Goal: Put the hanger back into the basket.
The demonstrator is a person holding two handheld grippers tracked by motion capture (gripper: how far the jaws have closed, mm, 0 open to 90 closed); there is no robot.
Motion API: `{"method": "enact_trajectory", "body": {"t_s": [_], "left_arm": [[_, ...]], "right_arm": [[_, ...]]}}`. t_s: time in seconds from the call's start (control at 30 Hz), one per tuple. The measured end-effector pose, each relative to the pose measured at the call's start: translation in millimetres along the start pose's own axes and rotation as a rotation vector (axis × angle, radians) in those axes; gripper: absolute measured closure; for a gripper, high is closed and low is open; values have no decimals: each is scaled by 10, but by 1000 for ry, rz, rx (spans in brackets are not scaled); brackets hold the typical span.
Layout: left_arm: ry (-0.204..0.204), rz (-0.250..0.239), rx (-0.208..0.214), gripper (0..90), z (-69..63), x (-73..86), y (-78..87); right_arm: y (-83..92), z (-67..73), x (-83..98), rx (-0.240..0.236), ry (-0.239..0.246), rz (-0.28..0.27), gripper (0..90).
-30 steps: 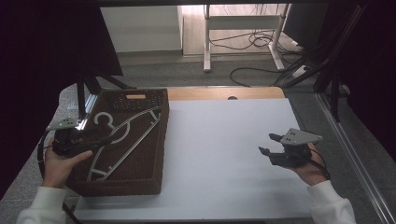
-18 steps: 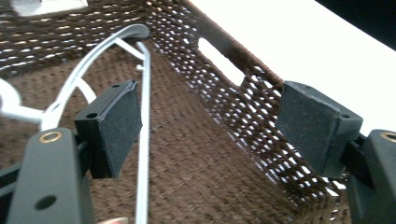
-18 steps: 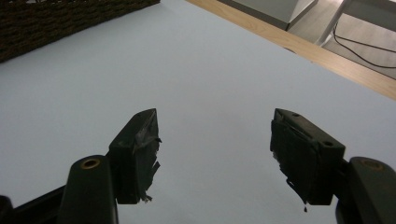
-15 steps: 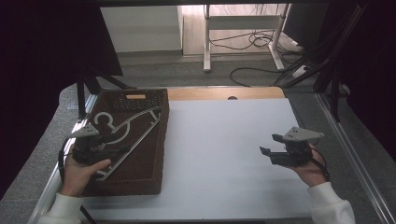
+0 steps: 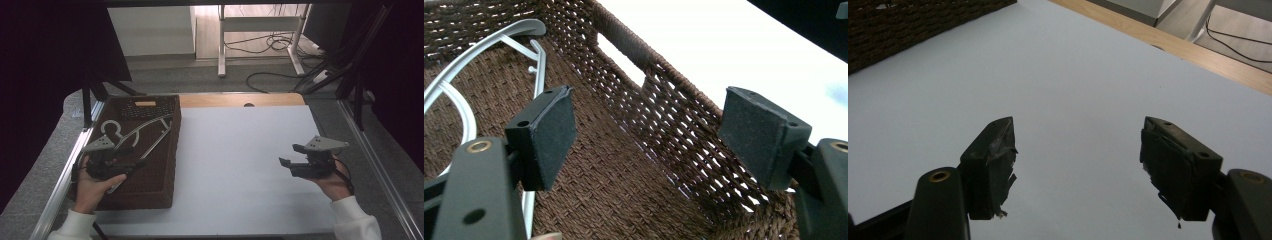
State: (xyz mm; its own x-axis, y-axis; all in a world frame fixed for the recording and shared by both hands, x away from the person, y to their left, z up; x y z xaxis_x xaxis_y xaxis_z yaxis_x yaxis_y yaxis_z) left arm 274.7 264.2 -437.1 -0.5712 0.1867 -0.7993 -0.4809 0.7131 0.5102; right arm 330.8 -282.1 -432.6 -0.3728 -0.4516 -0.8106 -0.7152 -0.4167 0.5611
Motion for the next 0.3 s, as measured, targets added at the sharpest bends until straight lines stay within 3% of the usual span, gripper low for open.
{"method": "enact_trajectory", "body": {"t_s": [0.3], "left_arm": [[14, -14, 3, 220, -10, -8, 16]], "right_arm": [[0, -12, -7, -6, -16, -7, 285]]}}
Point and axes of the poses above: each handheld gripper's, and its own axes: y roughly backward along the jaws, x roughly out of its underside, z roughly to its left, the point moved 2 cm from there along -y, roughly forward along the jaws, and after that the axes turned 9 degrees about x, right-handed, at the moved point
